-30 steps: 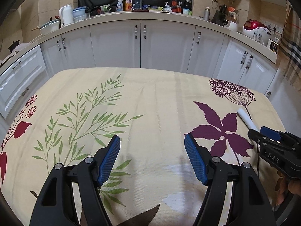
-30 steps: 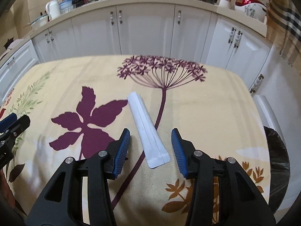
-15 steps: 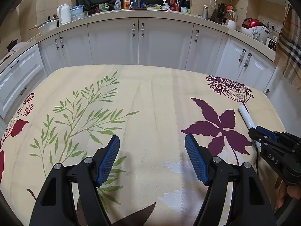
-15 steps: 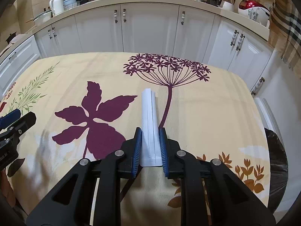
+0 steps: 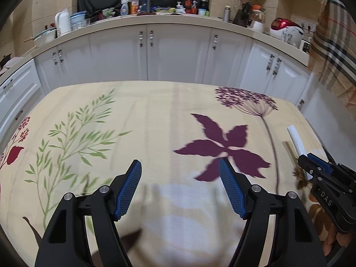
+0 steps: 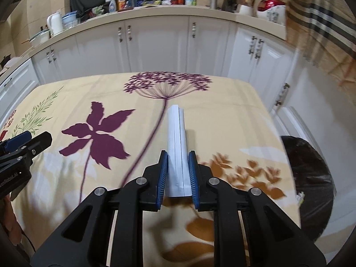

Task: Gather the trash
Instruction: 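Carry the white tube over the bin with the right tool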

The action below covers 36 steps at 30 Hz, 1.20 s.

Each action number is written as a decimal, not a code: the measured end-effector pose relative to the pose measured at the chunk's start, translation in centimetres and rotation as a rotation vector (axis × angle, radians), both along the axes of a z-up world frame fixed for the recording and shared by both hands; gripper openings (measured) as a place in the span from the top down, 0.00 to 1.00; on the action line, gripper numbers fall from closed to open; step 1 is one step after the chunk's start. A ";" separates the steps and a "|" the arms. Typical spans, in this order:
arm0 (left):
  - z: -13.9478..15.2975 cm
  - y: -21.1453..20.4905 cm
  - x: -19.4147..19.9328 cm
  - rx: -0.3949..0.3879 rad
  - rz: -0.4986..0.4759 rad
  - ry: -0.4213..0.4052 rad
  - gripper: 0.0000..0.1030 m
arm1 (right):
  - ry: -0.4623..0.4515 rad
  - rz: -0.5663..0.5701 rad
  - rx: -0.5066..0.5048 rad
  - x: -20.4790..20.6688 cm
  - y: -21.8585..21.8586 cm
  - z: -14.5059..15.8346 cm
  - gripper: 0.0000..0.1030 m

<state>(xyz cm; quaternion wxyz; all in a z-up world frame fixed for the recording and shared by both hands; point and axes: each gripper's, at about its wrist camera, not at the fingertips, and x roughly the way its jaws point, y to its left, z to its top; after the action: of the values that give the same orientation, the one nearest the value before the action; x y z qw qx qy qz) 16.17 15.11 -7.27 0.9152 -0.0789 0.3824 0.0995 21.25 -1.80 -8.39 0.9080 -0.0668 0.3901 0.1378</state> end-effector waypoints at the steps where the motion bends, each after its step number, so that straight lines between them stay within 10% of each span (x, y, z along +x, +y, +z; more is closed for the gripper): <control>1: 0.1 -0.5 0.0 0.000 -0.011 -0.002 0.32 | -0.003 -0.008 0.001 -0.2 -0.4 0.1 0.82; 36: 2.2 -21.2 1.5 0.033 -0.402 -0.090 0.32 | -0.106 -0.371 0.025 -4.8 -19.1 2.0 0.82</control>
<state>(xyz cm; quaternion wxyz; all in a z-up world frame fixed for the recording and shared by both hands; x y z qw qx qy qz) 17.70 -6.11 -5.08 0.9341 0.0096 0.3473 -0.0825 16.45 -20.91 -6.34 0.9378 0.0104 0.3458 -0.0310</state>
